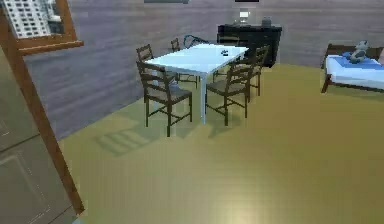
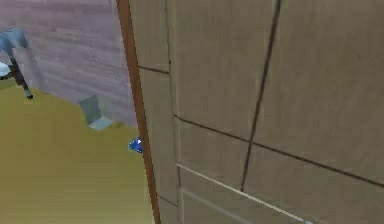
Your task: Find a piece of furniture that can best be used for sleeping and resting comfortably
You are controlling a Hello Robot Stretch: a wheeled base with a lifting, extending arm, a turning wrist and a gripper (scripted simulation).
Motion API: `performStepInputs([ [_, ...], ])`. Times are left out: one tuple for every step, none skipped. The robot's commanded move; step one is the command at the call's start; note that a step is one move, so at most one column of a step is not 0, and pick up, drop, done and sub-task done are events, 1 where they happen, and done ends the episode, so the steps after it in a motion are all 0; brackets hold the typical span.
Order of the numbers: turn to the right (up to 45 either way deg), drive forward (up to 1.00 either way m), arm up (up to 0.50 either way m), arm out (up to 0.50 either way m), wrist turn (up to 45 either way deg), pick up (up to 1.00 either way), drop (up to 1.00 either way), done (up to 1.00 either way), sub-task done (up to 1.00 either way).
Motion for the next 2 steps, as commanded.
performStepInputs([
  [6.0,0.00,0.00,0.00,0.0,0.00,0.00,0.00,0.00],
  [0.0,0.80,0.00,0.00,0.0,0.00,0.00,0.00,0.00],
])
